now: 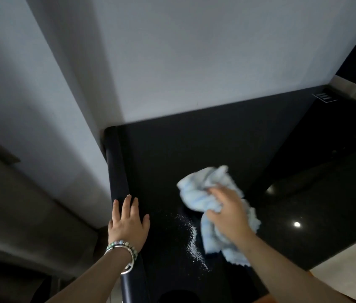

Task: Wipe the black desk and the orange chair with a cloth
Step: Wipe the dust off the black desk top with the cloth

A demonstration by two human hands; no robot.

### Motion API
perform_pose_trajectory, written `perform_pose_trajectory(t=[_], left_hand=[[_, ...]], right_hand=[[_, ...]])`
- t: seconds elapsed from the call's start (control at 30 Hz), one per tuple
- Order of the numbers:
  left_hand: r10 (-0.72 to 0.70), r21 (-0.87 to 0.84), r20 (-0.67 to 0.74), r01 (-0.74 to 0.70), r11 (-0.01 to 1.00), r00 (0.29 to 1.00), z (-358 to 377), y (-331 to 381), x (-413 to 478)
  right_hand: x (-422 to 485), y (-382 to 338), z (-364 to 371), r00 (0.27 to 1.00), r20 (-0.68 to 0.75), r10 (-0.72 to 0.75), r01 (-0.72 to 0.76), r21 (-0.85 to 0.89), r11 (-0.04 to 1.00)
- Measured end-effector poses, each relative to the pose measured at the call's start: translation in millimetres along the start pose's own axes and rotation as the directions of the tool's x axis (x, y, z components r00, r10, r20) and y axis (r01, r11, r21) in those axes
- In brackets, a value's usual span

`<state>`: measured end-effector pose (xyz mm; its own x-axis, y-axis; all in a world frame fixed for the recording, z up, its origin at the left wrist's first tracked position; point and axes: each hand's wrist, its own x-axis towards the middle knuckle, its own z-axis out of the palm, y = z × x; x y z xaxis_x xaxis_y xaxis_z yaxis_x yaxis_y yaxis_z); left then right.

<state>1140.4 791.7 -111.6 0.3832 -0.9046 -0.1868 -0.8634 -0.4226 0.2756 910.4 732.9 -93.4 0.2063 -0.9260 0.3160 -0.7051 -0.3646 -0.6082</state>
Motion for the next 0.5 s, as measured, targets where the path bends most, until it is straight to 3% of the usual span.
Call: perform_pose_trajectory(t=[0.07,0.1,0.17,0.37,0.5], left_hand=[[0.008,-0.035,0.023,-0.008,0.999,1.0,-2.2,-3.0,1.0],[0.012,-0.048,0.036,-0.01,0.999,0.999,-3.4,-4.2,0.9],[0.009,-0.073,0.059,-0.004,0.997,0.998,-6.4,-6.1,1.2],[0.024,-0.189,0.058,-0.013,0.982,0.998,-17.7,-27.0,12.0],[0.068,-0.314,0.123,-0.026,0.949,0.99,-19.4,-42.5,19.8]], right_hand=[[18.0,20.8,-14.9,0.969,-0.083,0.232,-0.244,-0.201,0.949],[20.7,27.4,-18.5,0.911,-0.031,0.412,-0.394,-0.369,0.842],[20.6,31.0,-15.5,0.814,0.074,0.576,-0.427,-0.596,0.68],[61.5,6.2,20.3,0.885,0.18,0.43,-0.27,-0.553,0.788],[93.4,-14.8,51.6,0.919,0.323,0.227,-0.059,-0.456,0.888]])
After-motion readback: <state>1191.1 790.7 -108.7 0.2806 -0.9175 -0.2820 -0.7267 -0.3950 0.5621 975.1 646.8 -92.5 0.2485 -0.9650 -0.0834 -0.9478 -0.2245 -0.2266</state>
